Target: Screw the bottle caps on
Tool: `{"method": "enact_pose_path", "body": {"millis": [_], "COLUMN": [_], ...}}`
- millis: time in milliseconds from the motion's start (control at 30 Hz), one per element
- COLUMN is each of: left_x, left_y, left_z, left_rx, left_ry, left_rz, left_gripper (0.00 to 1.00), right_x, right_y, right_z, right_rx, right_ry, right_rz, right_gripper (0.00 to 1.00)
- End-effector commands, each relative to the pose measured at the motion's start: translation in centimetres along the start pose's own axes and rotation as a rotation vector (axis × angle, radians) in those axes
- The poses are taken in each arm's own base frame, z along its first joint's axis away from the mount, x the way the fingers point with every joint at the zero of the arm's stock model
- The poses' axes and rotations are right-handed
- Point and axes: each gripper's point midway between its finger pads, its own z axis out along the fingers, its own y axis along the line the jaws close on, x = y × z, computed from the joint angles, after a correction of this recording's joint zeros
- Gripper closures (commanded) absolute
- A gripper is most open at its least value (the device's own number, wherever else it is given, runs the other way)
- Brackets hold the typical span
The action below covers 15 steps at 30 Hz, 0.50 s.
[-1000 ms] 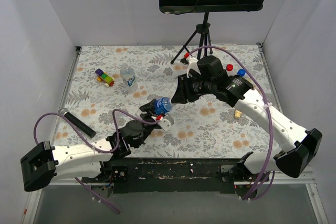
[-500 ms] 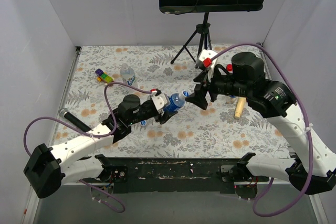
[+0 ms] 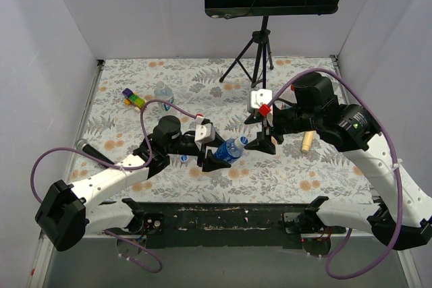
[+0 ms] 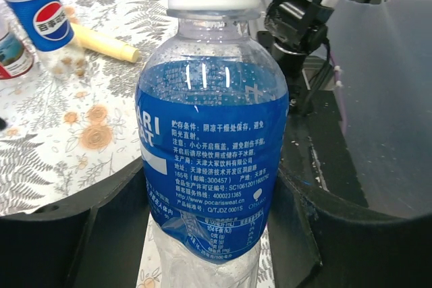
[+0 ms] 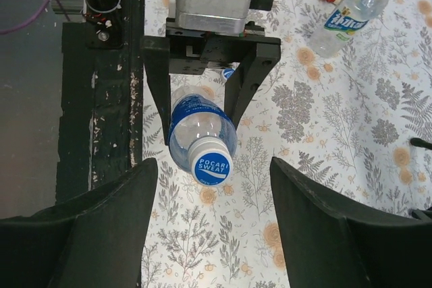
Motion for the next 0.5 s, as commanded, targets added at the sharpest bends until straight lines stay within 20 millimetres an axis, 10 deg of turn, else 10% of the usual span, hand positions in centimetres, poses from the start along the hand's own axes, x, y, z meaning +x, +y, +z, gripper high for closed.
{"method": "enact_pose_path", "body": {"millis": [0, 467], "left_x": [-2.5, -2.7], "left_y": [-1.2, -1.4], "left_z": [-0.1, -0.2], "left_rx": [0.089, 0.101], "left_ry": [-0.053, -0.060], "left_rz": [0.031, 0.035], "left_gripper": [0.60, 0.60], "right_x": [0.3, 1.8], "right_y": [0.9, 1.4], "right_z": [0.6, 2.0], "right_rx": [-0.089, -0.175], "right_ry": [0.006, 0.060], "right_rz": [-0.024, 0.021], "right_gripper": [0.27, 0.53]}}
